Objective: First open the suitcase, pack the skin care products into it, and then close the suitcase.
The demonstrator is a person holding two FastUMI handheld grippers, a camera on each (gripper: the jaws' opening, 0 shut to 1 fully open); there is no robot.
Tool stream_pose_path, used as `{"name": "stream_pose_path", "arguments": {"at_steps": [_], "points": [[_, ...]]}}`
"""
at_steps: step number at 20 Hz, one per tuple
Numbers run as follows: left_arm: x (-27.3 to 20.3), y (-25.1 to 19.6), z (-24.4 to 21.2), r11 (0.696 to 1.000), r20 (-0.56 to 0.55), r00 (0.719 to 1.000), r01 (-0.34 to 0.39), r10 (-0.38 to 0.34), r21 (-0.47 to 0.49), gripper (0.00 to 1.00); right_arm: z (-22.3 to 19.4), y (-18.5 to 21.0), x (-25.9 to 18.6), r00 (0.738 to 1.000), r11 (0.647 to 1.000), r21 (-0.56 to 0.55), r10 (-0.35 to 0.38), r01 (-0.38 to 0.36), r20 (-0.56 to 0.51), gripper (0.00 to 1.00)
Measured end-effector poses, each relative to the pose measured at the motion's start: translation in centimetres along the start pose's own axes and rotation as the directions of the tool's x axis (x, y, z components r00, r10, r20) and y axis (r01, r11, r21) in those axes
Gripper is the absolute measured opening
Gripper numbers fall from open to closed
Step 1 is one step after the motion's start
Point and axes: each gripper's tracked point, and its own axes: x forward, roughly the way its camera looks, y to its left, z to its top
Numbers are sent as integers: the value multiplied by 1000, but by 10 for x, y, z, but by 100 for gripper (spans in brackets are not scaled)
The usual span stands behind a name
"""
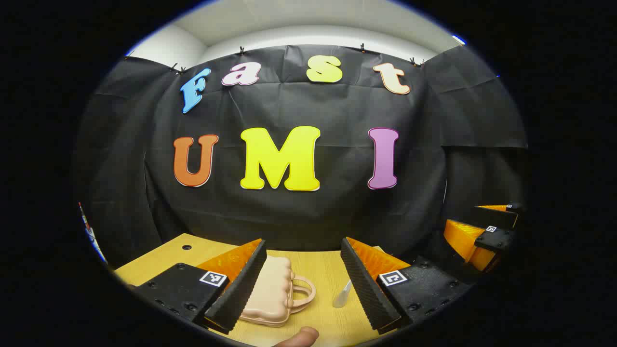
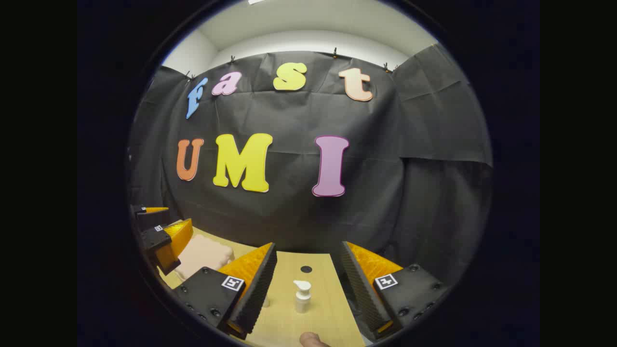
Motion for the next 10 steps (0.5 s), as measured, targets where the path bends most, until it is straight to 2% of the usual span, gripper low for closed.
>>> {"name": "stream_pose_path", "arguments": {"at_steps": [8, 10], "points": [[-2, 1, -3, 1000, -7, 1000, -2, 2, 3, 98, -5, 1, -1, 1000, 1000, -6, 6, -6, -8, 80], [0, 2, -5, 999, 6, 1000, -7, 7, 34, 100, -8, -1, -1, 1000, 1000, -15, 1, -1, -11, 78]]}}
